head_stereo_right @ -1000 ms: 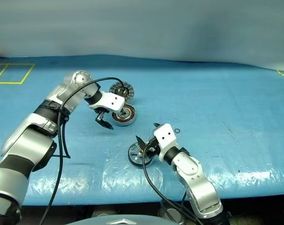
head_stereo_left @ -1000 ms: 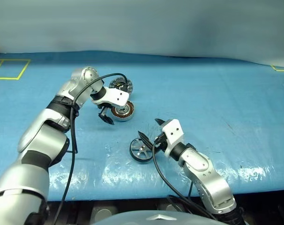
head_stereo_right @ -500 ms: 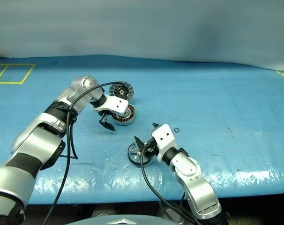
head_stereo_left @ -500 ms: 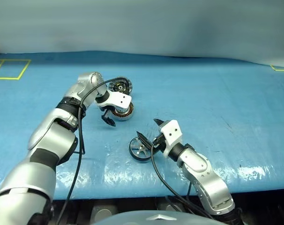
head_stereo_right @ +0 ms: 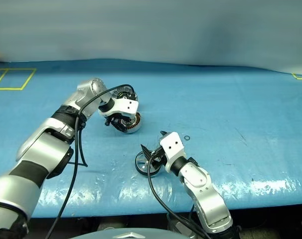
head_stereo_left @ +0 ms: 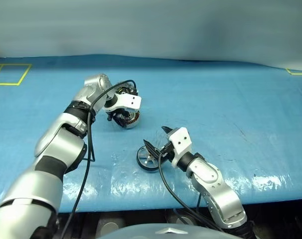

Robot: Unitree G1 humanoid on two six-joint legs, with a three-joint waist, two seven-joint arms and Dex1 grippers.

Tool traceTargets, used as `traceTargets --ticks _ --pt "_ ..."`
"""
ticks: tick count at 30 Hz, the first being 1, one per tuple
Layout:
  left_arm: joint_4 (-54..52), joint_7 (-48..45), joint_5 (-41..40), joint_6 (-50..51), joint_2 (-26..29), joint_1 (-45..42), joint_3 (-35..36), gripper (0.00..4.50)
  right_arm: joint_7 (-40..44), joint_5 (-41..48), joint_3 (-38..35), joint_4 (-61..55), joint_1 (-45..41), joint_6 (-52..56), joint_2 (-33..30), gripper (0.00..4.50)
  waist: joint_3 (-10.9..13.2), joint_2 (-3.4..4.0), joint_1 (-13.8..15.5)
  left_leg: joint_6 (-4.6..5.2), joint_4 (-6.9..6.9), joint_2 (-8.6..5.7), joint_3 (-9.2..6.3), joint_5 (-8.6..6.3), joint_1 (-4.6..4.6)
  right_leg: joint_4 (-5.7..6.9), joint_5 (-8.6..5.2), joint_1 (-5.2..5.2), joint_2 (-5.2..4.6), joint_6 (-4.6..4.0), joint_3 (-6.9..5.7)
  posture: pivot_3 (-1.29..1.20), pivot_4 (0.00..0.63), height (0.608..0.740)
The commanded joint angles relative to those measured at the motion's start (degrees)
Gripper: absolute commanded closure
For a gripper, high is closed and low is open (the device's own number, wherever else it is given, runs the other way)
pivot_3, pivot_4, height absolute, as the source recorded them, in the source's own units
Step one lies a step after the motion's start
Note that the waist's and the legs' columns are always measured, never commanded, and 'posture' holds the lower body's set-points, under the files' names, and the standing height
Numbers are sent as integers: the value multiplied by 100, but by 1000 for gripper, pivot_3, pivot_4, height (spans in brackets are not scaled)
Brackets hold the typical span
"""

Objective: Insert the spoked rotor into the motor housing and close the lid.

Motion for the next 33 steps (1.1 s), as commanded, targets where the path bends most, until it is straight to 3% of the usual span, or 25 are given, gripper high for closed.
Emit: traceTargets --ticks 1,12,18,33 --pt "-707 -306 78 358 231 326 -59 2594 -6 26 -3 -49 -64 -125 47 0 0 1 -7 0 0 0 0 0 0 1 0 0 0 0 0 0 150 740" --pt "-3947 -803 -223 1836 1338 1498 -379 2595 116 75 44 116 -202 -132 78 0 1 3 -31 -1 0 3 0 1 9 20 -2 -1 1 -7 1 0 150 740" --pt "-5087 -803 -332 2480 1647 1819 -573 2595 190 75 83 183 -273 -117 76 0 1 3 9 -1 15 3 0 1 11 41 -6 -2 2 -8 1 0 150 740" --pt "-5846 -798 -327 2973 1856 2001 -720 2595 262 67 113 269 -352 -130 78 0 1 3 21 1 31 3 0 3 11 54 -20 -4 4 -32 1 0 150 740"
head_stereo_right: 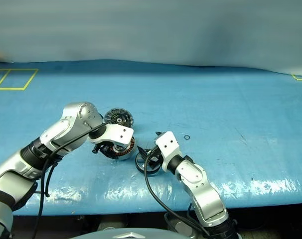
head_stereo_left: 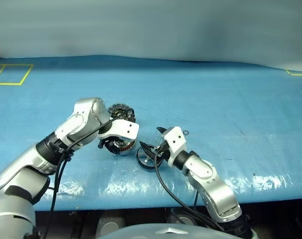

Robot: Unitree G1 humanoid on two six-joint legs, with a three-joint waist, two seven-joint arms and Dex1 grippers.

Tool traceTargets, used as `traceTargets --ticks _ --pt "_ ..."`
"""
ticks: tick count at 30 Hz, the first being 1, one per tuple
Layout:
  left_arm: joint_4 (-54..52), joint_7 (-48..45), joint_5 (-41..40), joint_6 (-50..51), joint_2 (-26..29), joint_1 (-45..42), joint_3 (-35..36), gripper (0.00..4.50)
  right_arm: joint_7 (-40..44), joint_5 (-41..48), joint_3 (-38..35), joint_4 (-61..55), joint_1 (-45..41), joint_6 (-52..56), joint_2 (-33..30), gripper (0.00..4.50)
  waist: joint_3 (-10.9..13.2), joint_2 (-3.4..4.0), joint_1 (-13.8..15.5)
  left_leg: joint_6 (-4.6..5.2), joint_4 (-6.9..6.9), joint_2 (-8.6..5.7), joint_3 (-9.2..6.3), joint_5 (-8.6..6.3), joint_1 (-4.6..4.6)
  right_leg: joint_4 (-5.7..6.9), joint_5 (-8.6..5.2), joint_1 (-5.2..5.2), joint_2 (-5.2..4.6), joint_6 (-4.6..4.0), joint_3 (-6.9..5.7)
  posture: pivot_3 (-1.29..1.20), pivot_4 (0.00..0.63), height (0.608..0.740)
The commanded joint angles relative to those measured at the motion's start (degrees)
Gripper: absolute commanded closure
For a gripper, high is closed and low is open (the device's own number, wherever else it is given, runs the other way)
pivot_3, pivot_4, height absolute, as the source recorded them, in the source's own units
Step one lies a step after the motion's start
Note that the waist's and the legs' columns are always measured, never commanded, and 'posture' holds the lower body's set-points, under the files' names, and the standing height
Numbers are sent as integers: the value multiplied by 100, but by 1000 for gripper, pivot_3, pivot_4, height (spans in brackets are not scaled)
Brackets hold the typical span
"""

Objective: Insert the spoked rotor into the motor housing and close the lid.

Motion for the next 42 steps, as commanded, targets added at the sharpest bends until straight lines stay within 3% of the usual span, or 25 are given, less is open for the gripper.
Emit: traceTargets --ticks 1,2,8,17,23,28,32,36,42 --pt "-140 -33 8 -93 103 -10 -38 2595 17 52 -6 -121 -61 -130 38 0 0 0 -1 0 0 0 0 0 0 0 0 0 0 0 0 0 150 740" --pt "-145 -34 -8 -128 128 -23 -55 1870 18 52 -8 -120 -60 -131 40 0 0 0 -3 0 0 0 0 0 0 0 0 0 0 0 0 0 150 740" --pt "-437 -29 -91 -226 216 -66 26 45 6 54 -25 -137 -43 -139 48 0 0 0 -1 0 1 0 0 0 0 1 0 0 0 -1 0 0 150 740" --pt "-1258 -35 -574 -185 611 -97 453 45 54 117 -106 -253 -8 -102 -14 0 1 0 0 1 1 0 0 1 -2 2 -2 -2 0 -4 1 0 150 740" --pt "-1909 324 -1253 532 679 297 1340 45 57 163 -333 -454 43 -47 -196 0 2 0 -2 1 1 1 0 1 -2 3 -5 -4 0 -7 1 0 150 740" --pt "-2428 1817 -2088 1121 -299 1743 2958 45 -147 119 -829 -680 248 77 -394 0 4 -2 1 1 0 1 1 0 0 2 -4 -2 0 -6 2 0 150 740" --pt "-2594 3197 -2480 69 -1495 3251 3879 45 -252 152 -1111 -860 408 353 -502 0 3 -1 -2 1 5 3 1 1 5 7 -1 0 1 -4 2 0 150 740" --pt "-2769 4204 -2592 -878 -2312 4617 4073 45 -558 -4 -1415 -756 417 725 -531 0 7 -7 21 0 4 4 4 1 36 10 -2 30 1 -10 5 0 150 740" --pt "-2599 5303 -2461 -2013 -3013 5943 3945 45 -844 -126 -1585 -381 178 893 -453 0 9 -14 31 -2 10 2 11 6 77 -2 -6 71 -2 -18 15 0 150 740"
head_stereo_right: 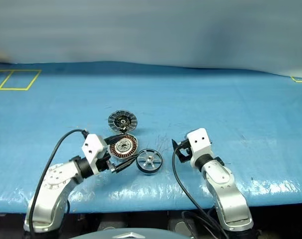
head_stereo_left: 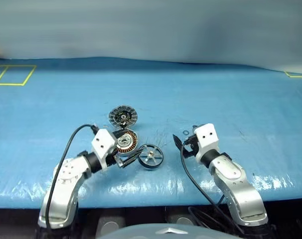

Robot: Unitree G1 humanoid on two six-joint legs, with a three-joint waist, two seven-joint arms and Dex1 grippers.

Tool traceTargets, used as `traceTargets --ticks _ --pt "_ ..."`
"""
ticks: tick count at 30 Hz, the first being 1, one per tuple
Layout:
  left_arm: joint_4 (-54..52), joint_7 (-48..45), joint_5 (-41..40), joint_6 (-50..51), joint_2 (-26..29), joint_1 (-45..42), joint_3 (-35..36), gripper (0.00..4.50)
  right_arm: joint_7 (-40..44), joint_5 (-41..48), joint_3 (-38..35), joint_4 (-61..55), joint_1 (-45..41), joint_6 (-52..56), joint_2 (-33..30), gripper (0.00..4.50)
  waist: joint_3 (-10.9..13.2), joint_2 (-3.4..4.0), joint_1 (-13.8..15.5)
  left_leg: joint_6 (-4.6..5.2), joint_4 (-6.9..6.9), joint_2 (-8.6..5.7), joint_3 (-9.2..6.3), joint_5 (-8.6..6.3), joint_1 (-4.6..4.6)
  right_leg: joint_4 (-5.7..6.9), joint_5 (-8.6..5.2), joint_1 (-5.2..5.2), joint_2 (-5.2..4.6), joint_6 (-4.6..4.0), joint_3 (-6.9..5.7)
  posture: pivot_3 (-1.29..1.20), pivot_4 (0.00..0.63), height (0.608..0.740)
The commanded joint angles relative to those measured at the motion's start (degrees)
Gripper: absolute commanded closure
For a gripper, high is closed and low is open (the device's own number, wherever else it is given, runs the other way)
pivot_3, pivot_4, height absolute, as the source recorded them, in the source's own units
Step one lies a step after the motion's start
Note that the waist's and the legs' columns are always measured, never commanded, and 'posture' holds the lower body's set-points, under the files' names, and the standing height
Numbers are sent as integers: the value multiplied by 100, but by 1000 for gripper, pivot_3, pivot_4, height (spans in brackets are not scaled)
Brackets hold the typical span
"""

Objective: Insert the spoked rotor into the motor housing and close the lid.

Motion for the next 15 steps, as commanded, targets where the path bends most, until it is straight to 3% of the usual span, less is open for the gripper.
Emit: traceTargets --ticks 1,15 --pt "9 627 90 -840 -268 413 -91 45 -209 -42 -151 96 -230 41 140 0 1 -1 -6 0 0 -1 1 2 0 0 0 -2 0 0 3 0 150 740" --pt "680 1551 126 -2180 -332 1302 -212 45 -453 -91 -216 585 -440 78 366 0 1 -1 -31 -4 -41 -2 9 -1 -22 -33 0 -28 0 -2 10 0 150 740"
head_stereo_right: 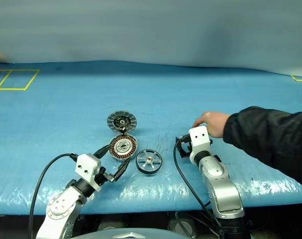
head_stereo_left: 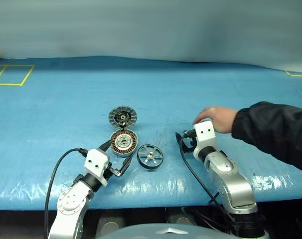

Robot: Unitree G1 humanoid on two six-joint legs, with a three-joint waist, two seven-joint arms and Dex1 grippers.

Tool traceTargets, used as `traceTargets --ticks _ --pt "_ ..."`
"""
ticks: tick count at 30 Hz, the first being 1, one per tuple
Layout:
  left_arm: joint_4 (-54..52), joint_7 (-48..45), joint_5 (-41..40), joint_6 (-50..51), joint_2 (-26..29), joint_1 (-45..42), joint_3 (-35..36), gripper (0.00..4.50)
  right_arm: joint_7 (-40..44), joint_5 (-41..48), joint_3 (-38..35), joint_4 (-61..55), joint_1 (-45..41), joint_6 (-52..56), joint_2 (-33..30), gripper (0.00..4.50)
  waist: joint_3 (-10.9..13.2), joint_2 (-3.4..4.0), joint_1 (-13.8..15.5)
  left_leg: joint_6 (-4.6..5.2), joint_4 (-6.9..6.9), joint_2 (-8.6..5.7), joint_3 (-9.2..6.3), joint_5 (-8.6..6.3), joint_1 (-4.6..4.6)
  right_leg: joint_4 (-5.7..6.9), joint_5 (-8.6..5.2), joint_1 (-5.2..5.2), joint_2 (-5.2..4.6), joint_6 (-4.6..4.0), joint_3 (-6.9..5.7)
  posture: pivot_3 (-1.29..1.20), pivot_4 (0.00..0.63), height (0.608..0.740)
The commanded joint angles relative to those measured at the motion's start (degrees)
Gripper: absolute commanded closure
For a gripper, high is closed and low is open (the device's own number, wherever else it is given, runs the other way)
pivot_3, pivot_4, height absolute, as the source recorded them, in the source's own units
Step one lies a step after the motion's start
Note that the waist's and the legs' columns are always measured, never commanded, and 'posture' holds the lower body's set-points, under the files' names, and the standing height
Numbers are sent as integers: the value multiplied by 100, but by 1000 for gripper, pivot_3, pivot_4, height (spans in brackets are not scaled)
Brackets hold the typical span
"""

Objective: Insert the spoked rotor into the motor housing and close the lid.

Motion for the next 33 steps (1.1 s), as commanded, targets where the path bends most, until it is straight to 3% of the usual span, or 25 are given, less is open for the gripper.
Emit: traceTargets --ticks 1,18,33 --pt "39 165 -109 -317 9 85 64 45 -31 0 -125 -83 -67 -51 0 0 0 0 -1 0 -1 0 0 0 0 -5 0 0 0 0 0 0 150 740" --pt "945 570 -503 -1215 -229 249 212 45 -40 1 -143 -49 3 -88 28 0 0 1 -3 -6 -33 0 1 -4 -4 -50 0 1 -1 0 0 0 150 740" --pt "1260 168 -462 -1579 216 326 -25 45 33 10 -102 10 0 -125 33 0 0 1 -5 -6 -43 1 7 -4 -12 -55 0 -42 -3 0 3 0 150 740"
